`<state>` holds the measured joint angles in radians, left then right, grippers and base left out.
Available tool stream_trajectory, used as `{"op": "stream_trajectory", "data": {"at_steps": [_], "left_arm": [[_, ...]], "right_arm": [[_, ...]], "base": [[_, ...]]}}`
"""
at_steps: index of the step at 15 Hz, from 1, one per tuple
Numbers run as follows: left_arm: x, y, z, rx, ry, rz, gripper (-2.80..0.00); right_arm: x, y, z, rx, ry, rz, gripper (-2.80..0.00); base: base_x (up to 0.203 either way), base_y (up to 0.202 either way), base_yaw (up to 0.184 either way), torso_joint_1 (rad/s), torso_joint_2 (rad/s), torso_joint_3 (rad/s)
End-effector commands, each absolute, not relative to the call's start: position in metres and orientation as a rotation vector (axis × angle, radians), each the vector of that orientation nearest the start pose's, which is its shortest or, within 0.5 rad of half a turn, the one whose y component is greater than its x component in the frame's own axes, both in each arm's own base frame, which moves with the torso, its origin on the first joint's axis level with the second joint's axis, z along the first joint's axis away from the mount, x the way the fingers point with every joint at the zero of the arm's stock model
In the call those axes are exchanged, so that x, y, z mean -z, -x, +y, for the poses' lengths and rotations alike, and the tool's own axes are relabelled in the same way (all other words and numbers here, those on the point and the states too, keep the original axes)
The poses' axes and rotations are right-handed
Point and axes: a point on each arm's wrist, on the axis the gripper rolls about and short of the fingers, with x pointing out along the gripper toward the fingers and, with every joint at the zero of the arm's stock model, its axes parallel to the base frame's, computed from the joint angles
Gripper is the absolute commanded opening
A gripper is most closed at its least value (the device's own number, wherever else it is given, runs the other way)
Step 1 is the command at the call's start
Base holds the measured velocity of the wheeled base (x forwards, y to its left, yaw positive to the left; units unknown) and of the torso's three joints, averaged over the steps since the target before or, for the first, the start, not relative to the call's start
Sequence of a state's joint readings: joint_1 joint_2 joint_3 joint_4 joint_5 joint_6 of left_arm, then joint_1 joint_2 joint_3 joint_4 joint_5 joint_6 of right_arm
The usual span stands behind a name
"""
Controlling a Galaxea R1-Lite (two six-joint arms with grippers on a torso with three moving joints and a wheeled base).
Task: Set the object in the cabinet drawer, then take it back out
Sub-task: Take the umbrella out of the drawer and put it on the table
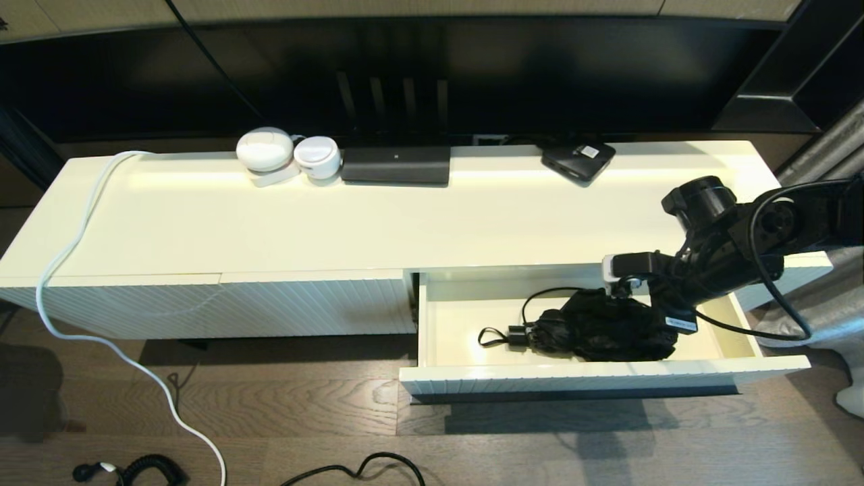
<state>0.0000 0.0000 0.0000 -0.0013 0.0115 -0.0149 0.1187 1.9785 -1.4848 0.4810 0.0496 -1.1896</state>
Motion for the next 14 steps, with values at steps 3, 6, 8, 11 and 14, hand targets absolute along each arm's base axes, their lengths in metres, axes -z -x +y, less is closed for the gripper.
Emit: {"op": "stream_trajectory", "data": {"at_steps": [3,6,8,11,14], "left_arm": [[-0.076,0.023,0.0,-0.012,0.015,-0.002,0.0],[-0.076,0.023,0.0,-0.012,0.015,-0.002,0.0],[-0.076,0.023,0.0,-0.012,0.015,-0.002,0.0],[-0.076,0.023,0.0,-0.012,0.015,-0.002,0.0],[-0.076,0.023,0.0,-0.012,0.015,-0.002,0.0]], "right_arm": [[-0.182,-0.364,0.046,-0.773,1.102,0.828,0.0],[-0.183,-0.365,0.047,-0.801,1.062,0.867,0.0],[-0.179,-0.368,0.047,-0.813,1.05,0.884,0.0],[-0.174,-0.372,0.047,-0.821,1.045,0.889,0.0],[-0.175,-0.377,0.047,-0.814,1.046,0.881,0.0]], "base": [[0.0,0.0,0.0,0.0,0.0,0.0],[0.0,0.0,0.0,0.0,0.0,0.0],[0.0,0.0,0.0,0.0,0.0,0.0],[0.0,0.0,0.0,0.0,0.0,0.0],[0.0,0.0,0.0,0.0,0.0,0.0]]}}
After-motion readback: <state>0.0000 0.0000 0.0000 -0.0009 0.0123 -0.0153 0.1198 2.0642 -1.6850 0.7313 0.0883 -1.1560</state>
